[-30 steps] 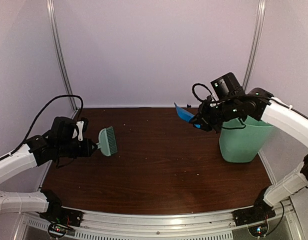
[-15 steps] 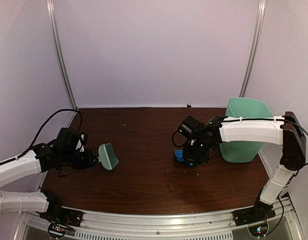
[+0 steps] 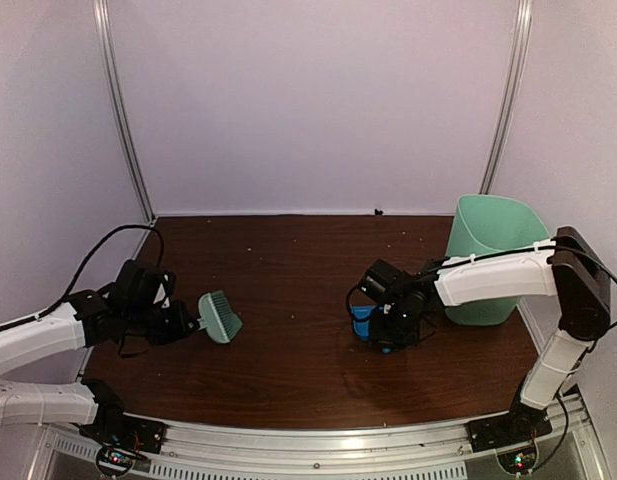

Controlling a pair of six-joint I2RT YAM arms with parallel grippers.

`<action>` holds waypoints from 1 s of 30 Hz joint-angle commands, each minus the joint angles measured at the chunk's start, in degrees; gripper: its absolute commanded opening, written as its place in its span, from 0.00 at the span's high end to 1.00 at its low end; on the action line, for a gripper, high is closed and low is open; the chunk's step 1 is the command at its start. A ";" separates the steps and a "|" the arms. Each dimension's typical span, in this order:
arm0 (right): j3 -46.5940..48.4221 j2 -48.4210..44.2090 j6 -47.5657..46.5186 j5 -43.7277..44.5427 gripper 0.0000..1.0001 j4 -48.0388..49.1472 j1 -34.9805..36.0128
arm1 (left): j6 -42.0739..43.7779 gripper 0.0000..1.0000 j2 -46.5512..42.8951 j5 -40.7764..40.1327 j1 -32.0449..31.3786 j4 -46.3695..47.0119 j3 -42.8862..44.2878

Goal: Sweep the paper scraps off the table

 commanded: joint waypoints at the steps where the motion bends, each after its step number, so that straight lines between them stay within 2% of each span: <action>1: -1.89 -1.23 -0.62 -1.30 0.94 1.14 0.63 | -1.31 0.87 0.04 1.67 0.43 -2.22 -1.92; 6: -2.22 -1.80 -0.69 -1.21 0.83 1.26 0.71 | -1.38 0.77 0.19 3.02 0.43 -2.22 -1.95; 13: -1.27 -3.84 -1.11 -0.52 0.69 1.18 0.69 | -1.15 0.41 0.35 2.55 0.43 -4.82 0.13; 16: 0.22 -5.04 -1.67 0.48 0.63 0.36 0.65 | -0.96 0.32 0.03 1.83 0.43 -6.13 1.32; 23: 7.14 -8.26 -3.71 4.31 0.49 -4.45 0.71 | 1.26 0.26 -0.86 -2.59 0.43 -11.40 7.62; 30: 17.16 -11.45 -7.27 8.30 0.16 -8.15 0.80 | 6.73 0.17 -1.17 -8.35 0.43 -16.03 18.61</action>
